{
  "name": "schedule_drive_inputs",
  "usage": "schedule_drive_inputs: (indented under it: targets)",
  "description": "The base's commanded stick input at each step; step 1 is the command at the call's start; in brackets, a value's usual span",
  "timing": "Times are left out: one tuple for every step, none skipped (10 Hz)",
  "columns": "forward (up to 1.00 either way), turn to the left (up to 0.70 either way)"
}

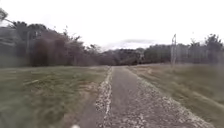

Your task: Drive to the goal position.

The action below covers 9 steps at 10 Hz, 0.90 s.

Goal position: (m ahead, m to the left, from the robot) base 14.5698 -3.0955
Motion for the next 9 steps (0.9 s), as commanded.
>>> schedule_drive_inputs:
  targets:
    - [0.60,0.00]
    - [0.60,0.00]
    - [0.60,0.00]
    - [0.60,-0.03]
    - [0.60,-0.07]
    - [0.60,-0.12]
    - [0.60,-0.15]
    - [0.60,-0.15]
    - [0.60,-0.15]
